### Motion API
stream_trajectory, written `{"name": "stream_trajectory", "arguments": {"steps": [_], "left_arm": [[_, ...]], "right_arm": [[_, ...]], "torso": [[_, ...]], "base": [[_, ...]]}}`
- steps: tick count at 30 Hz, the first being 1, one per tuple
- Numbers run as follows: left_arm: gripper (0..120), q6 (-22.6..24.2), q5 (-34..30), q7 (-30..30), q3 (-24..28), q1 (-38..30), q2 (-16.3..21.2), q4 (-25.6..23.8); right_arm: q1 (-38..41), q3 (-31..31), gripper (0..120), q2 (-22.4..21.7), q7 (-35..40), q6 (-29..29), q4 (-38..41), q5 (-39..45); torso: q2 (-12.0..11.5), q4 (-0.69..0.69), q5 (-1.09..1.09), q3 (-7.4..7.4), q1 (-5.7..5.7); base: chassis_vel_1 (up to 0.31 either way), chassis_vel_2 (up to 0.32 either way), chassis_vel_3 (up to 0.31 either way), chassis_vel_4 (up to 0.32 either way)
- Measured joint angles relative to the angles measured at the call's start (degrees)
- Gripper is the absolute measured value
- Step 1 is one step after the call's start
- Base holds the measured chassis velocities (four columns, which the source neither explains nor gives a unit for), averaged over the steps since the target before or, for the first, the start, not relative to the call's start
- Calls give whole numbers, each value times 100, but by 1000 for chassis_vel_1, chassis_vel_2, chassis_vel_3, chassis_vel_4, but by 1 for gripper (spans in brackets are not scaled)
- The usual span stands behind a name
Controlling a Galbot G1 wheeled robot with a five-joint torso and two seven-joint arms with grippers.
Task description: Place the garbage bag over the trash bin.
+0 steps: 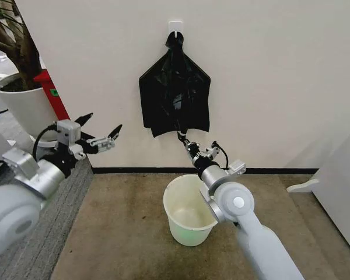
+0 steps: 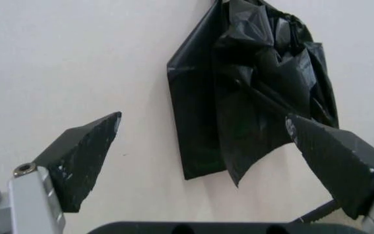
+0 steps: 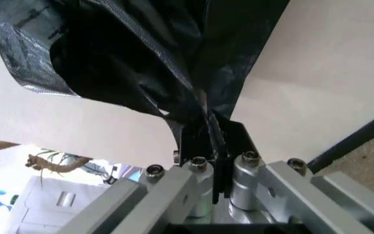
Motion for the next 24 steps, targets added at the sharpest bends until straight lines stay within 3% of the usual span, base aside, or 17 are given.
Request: {"name": "stream_trajectory", "arguments": {"steps": [15,19,20,22,24], "left_arm": [[100,35,-159,114,200,-191,16,249],[100,-22,-215,92,1179,-1024,-42,556],[100,-22,-215,92,1179,-1024,-42,556],[100,-21,-215,81,1632,-1553,-81,693],[100,2,-215,72,2088,-2132,-155,815]], "right_arm": [[154,-136,0,180,-19,-16,-186,-82],[211,-140,0,197,-19,-16,-237,-83],[211,-140,0,197,-19,-16,-237,-83],[218,-130,0,200,-19,-16,-258,-90],[224,-114,0,200,-19,-16,-278,-100]], "torso": [[0,2,0,0,0],[0,2,2,0,0],[0,2,2,0,0],[0,-1,-4,0,0],[0,-2,5,0,0]], "base": [[0,0,0,0],[0,0,0,0],[0,0,0,0],[0,0,0,0],[0,0,0,0]]}}
